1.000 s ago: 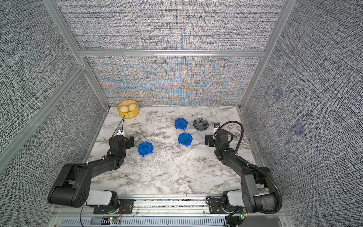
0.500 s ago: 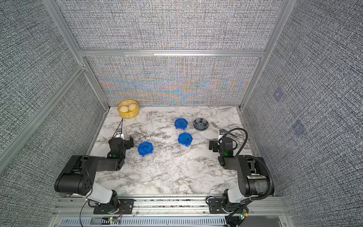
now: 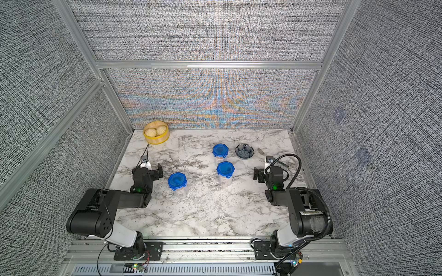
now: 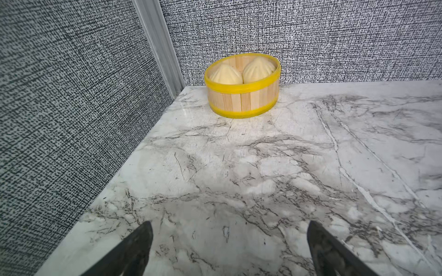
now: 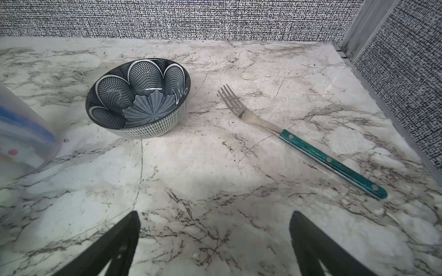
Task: Pack away toiletry kits
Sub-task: Reset both arms
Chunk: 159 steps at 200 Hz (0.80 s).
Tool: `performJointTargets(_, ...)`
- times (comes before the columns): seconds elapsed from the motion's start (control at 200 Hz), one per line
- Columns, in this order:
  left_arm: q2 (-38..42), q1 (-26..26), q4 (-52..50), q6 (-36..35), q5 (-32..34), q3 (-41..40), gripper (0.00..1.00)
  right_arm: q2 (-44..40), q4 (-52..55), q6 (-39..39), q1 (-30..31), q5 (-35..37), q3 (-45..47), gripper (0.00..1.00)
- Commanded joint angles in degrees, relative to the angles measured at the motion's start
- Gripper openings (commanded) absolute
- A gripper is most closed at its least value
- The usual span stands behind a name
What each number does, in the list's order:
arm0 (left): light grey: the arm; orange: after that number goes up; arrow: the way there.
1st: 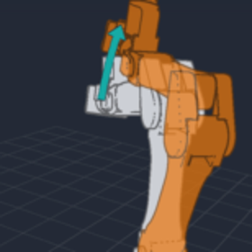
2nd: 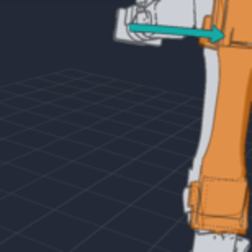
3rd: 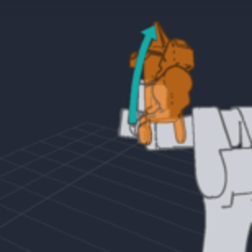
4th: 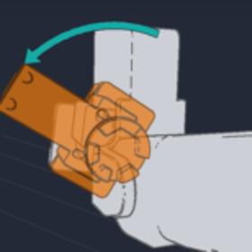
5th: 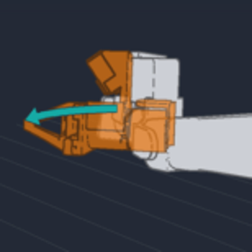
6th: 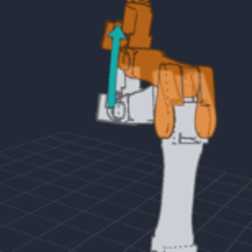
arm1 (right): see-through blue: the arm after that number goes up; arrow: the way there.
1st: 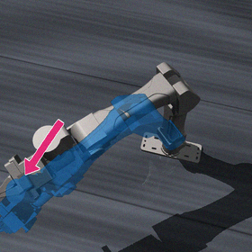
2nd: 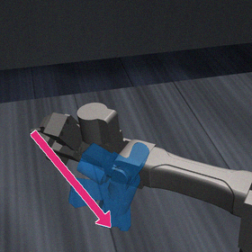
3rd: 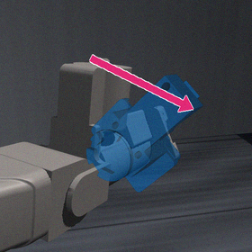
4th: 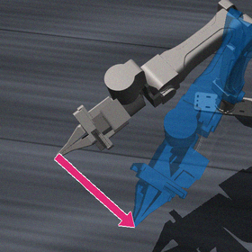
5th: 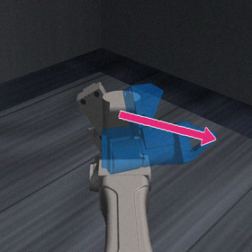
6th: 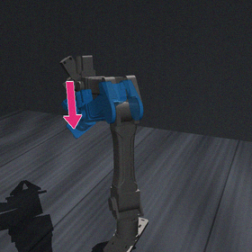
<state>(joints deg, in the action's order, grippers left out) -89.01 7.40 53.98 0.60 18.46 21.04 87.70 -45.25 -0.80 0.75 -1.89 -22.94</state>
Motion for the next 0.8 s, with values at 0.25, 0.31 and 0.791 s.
performJointTargets(0.25,1.28,-0.31,13.62,1.31,0.6,-7.89,0.99,-0.16,-1.68,-0.35,0.04,0.28,-0.17,0.99)
performJointTargets(0.31,-0.91,-1.02,11.67,1.67,1.21,-4.54,0.99,-0.05,-1.55,-0.41,0.12,0.4,-0.25,0.99)
performJointTargets(0.791,0.26,-0.2,0.48,-0.76,-3.37,0.49,0.99,0.01,-1.17,-0.7,0.55,0.86,-0.59,0.99)
